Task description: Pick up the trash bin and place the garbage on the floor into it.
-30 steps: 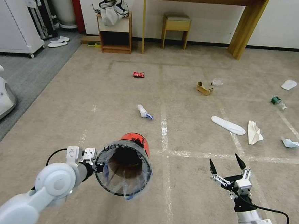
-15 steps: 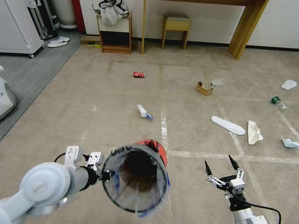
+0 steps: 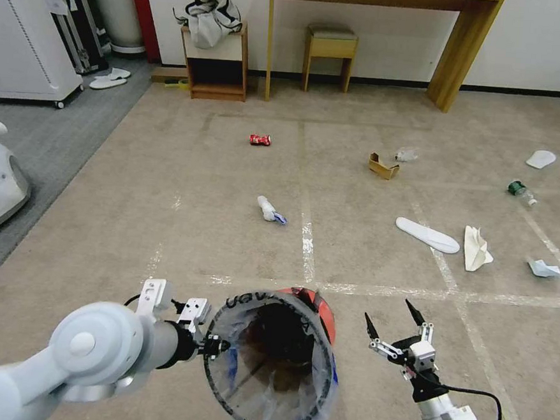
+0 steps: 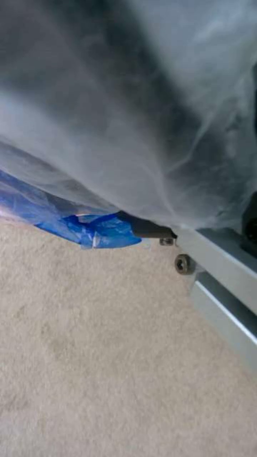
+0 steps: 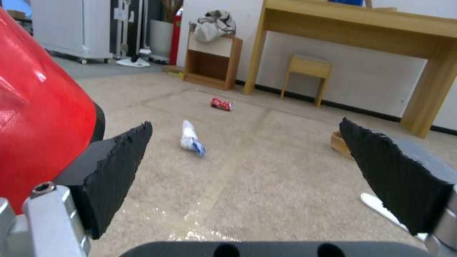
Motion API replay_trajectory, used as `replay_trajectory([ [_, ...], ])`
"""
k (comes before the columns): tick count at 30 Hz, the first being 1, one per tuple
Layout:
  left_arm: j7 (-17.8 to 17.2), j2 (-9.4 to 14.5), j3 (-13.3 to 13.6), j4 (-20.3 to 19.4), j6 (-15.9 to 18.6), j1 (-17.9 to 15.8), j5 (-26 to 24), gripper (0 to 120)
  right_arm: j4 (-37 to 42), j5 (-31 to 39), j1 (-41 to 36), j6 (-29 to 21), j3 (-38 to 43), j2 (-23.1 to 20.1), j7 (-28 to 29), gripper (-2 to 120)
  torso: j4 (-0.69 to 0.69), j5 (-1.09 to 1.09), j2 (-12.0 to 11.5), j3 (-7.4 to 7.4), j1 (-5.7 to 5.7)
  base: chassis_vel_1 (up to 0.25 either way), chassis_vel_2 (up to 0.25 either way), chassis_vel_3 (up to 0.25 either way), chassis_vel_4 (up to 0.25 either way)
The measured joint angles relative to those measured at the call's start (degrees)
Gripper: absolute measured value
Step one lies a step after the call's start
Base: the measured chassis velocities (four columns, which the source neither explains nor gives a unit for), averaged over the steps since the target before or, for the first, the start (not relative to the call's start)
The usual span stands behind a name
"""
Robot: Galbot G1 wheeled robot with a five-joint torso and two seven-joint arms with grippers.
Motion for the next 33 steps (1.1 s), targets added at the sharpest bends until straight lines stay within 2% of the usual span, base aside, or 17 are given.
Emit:
replay_trajectory([
  [3, -2.1, -0.3, 1.5, 1.9, 0.0, -1.5, -0.7, 0, -0.5, -0.5, 0.0, 0.5, 0.3, 0.5, -0.4, 100, 0.0, 0.01, 0.0, 0.0, 0.0, 0.0, 0.0, 0.0, 0.0],
  [5, -6.7, -1.9, 1.6, 4.6, 0.0, -1.7, -1.9, 0, -0.5, -0.8, 0.0, 0.7, 0.6, 0.9, -0.5, 100, 0.01, -0.01, 0.0, 0.0, 0.0, 0.0, 0.0, 0.0, 0.0],
  [6, -6.7, -1.9, 1.6, 4.6, 0.0, -1.7, -1.9, 0, -0.5, -0.8, 0.0, 0.7, 0.6, 0.9, -0.5, 100, 0.01, -0.01, 0.0, 0.0, 0.0, 0.0, 0.0, 0.0, 0.0],
  [7, -8.6, -3.0, 1.4, 6.1, 0.0, -1.6, -2.2, 0, -0.6, -0.9, 0.0, 0.8, 0.7, 1.1, -0.5, 100, 0.01, -0.01, 0.0, 0.0, 0.0, 0.0, 0.0, 0.0, 0.0],
  [8, -10.2, -4.2, 0.7, 7.5, 0.0, -1.3, -2.3, 0, -0.6, -1.0, 0.0, 0.8, 0.8, 1.2, -0.5, 100, 0.01, 0.0, 0.0, 0.0, 0.0, 0.0, 0.0, 0.0, 0.0],
  [9, -10.2, -4.2, 0.7, 7.5, 0.0, -1.3, -2.3, 0, -0.6, -1.0, 0.0, 0.8, 0.8, 1.2, -0.5, 100, 0.01, 0.0, 0.0, 0.0, 0.0, 0.0, 0.0, 0.0, 0.0],
  [11, -12.0, -6.1, -1.6, 8.9, 0.0, -0.3, -2.5, 0, -0.6, -1.0, -0.1, 0.9, 0.9, 1.3, -0.5, 100, 0.01, 0.0, 0.0, 0.0, 0.0, 0.0, 0.0, 0.0, 0.0],
  [13, -12.5, -6.6, -2.2, 9.0, 0.0, 0.0, -2.7, 0, -0.6, -1.1, -0.1, 0.9, 0.9, 1.3, -0.5, 100, 0.01, 0.0, 0.0, 0.0, 0.0, 0.0, 0.0, 0.0, 0.0],
  [14, -13.8, -7.3, -3.4, 9.2, 0.0, 0.7, -3.0, 0, -0.6, -1.1, -0.1, 0.9, 0.9, 1.2, -0.5, 100, 0.0, -0.01, 0.0, 0.0, 0.0, 0.0, 0.0, 0.0, 0.0],
  [18, -16.4, -8.2, -4.7, 9.6, 0.0, 1.4, -3.9, 0, -0.7, -1.0, -0.1, 0.9, 0.9, 1.1, -0.5, 100, 0.0, 0.0, 0.0, 0.0, 0.0, 0.0, 0.0, 0.0, 0.0],
  [21, -21.0, -10.0, -6.5, 10.6, 0.0, 2.2, -4.7, 0, -1.2, -1.2, 0.2, 0.9, 0.7, 1.1, -0.5, 100, 0.01, 0.0, 0.0, 0.0, 0.0, 0.0, 0.0, 0.0, 0.0],
  [28, -22.6, -12.6, -8.9, 9.9, 0.0, 3.7, -5.4, 0, -1.3, -1.7, 0.2, 0.8, 0.0, 1.5, -0.4, 100, 0.0, 0.0, 0.0, 0.0, 0.0, 0.0, 0.0, 0.0, 0.0],
  [33, -22.8, -12.9, -9.9, 9.2, 0.0, 4.5, -5.4, 0, -1.2, -1.8, 0.0, 0.8, -0.1, 1.5, -0.3, 100, 0.01, 0.0, 0.0, 0.0, 0.0, 0.0, 0.0, 0.0, 0.0],
])
